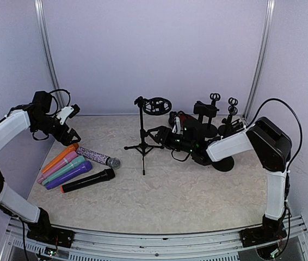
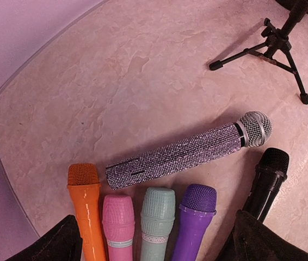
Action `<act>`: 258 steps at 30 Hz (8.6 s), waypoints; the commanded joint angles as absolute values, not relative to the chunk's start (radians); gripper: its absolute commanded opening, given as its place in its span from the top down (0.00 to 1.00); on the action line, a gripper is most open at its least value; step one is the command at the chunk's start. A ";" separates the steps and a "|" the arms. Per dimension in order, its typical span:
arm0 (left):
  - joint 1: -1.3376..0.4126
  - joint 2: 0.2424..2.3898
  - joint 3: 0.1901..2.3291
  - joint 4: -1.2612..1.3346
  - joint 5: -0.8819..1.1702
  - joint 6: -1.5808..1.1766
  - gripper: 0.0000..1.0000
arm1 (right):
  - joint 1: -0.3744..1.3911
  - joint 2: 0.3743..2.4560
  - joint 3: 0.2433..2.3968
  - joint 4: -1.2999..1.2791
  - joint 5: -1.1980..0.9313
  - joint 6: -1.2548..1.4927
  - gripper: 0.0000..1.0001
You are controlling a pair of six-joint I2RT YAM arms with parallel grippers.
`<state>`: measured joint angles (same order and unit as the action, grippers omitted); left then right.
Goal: Remove the microphone from the stand
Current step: Unscrew the knob on the stand of the microphone stand, then move the microphone stand to the center of the board, then unscrew the knob on the stand of the microphone stand.
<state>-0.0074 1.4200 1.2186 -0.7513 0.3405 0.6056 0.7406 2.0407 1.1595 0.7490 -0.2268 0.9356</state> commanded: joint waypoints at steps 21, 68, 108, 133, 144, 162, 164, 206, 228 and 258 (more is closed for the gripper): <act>-0.100 1.541 1.234 -0.696 0.436 0.559 0.09 | 0.934 1.945 0.907 0.536 -0.094 0.687 0.61; -0.097 1.416 1.215 -0.842 0.508 0.567 0.07 | 0.918 2.025 1.020 0.384 0.005 0.629 0.79; 0.000 1.344 1.083 -0.913 0.451 0.647 0.07 | 0.933 1.905 1.029 0.295 0.074 0.735 0.44; -0.142 1.623 1.279 -0.775 0.604 0.673 0.12 | 0.731 2.025 1.376 0.474 -0.247 0.410 0.45; -0.151 1.650 1.341 -0.801 0.590 0.645 0.12 | 0.696 2.137 1.499 0.400 -0.339 0.416 0.47; -0.150 1.606 1.303 -0.802 0.540 0.664 0.12 | 0.738 2.203 1.587 0.335 -0.256 0.379 0.49; -0.150 1.598 1.294 -0.804 0.537 0.668 0.12 | 0.740 2.208 1.591 0.330 -0.243 0.381 0.50; -0.139 1.565 1.276 -0.826 0.509 0.683 0.12 | 0.738 2.202 1.570 0.419 -0.258 0.419 0.84; -0.143 1.537 1.263 -0.836 0.489 0.709 0.12 | 0.716 2.256 1.500 0.546 -0.445 0.977 1.00; -0.222 1.643 1.308 -0.769 0.439 0.710 0.13 | 0.723 2.314 1.345 0.754 -0.648 1.426 1.00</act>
<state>-0.2195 1.6470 1.2846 -0.7902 0.4496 0.7040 0.7101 2.2375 1.3869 0.7921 -0.5171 1.2247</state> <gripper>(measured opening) 0.871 0.179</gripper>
